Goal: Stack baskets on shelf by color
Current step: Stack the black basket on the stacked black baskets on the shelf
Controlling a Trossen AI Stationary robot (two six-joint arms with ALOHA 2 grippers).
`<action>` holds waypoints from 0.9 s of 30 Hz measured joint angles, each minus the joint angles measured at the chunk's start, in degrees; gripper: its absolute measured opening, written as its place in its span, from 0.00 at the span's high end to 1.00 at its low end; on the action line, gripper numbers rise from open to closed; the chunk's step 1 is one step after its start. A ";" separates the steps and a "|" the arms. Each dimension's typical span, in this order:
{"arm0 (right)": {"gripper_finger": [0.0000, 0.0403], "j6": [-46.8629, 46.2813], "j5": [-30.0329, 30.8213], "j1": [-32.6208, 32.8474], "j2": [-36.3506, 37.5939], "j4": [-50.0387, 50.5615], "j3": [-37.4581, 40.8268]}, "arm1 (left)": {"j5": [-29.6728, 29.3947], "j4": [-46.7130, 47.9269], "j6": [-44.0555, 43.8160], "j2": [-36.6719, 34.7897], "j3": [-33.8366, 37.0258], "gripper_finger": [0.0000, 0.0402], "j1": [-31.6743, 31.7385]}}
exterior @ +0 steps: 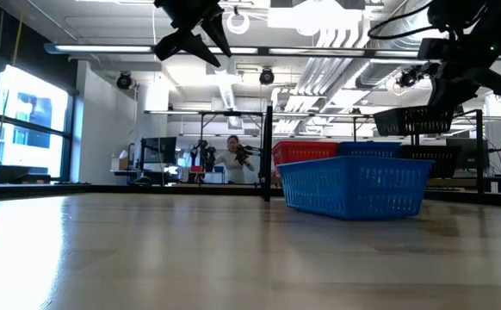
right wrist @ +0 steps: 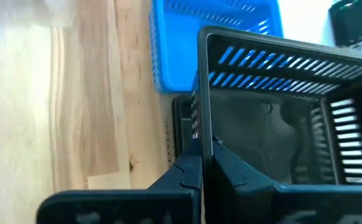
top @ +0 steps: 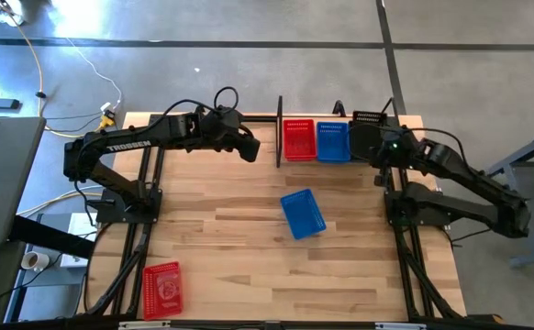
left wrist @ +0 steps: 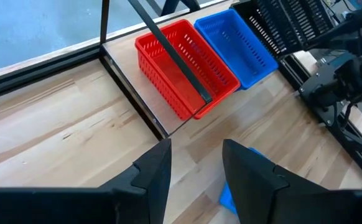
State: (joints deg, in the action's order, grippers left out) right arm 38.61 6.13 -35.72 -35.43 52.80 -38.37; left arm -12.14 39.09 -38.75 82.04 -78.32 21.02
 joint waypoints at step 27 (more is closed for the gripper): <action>1.00 3.31 -0.37 -2.19 -8.77 -0.15 0.00 | 0.02 0.02 5.08 0.02 0.00 0.67 0.09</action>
State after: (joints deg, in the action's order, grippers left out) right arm 41.92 5.76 -37.91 -44.21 52.64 -38.37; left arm -12.12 39.11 -33.67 82.06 -78.32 21.10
